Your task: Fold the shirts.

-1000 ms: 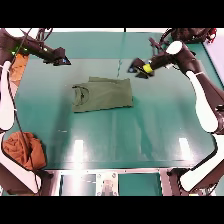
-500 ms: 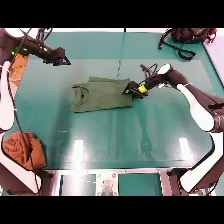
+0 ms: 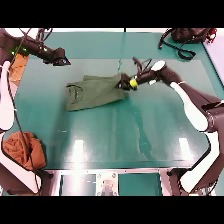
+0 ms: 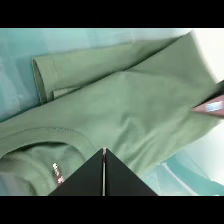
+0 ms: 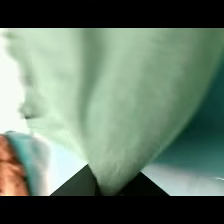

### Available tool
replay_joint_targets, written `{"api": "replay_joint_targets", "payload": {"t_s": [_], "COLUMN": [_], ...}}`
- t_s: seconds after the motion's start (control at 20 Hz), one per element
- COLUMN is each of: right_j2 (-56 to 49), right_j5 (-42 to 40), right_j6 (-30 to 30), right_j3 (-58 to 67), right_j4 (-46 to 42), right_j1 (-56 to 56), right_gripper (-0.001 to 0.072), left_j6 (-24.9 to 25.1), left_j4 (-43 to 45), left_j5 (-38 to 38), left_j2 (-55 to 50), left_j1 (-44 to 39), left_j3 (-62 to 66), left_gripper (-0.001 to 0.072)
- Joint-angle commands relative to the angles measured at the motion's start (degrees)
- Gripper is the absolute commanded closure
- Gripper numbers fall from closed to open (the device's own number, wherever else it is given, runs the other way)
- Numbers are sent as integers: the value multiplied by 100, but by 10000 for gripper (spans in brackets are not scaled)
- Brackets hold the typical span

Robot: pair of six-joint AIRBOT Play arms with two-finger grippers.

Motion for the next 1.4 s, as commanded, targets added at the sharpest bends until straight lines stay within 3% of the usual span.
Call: {"api": "replay_joint_targets", "payload": {"t_s": [0.0, 0.3, 0.8, 1.15, 1.35], "right_j2": [452, 1453, 1663, 1670, 1716], "right_j5": [485, 835, 520, 1038, 1572], "right_j6": [317, 1292, 1541, 1589, 1871], "right_j3": [916, 1300, 1300, 1300, 1235], "right_j4": [232, 227, 170, -772, -2072], "right_j1": [-389, -2297, -5372, -6645, -6870], "right_gripper": [685, 685, 684, 685, 685], "left_j6": [2, -2, -4, -46, -46], "left_j4": [0, -20, -22, -22, -22], "left_j5": [-116, -247, -442, -444, -446], "left_j2": [4, 4, 4, 4, 4], "left_j1": [-2, -2, -2, -2, -2], "left_j3": [4, 4, 4, 4, 4], "left_gripper": [684, 683, 683, 683, 684]}}
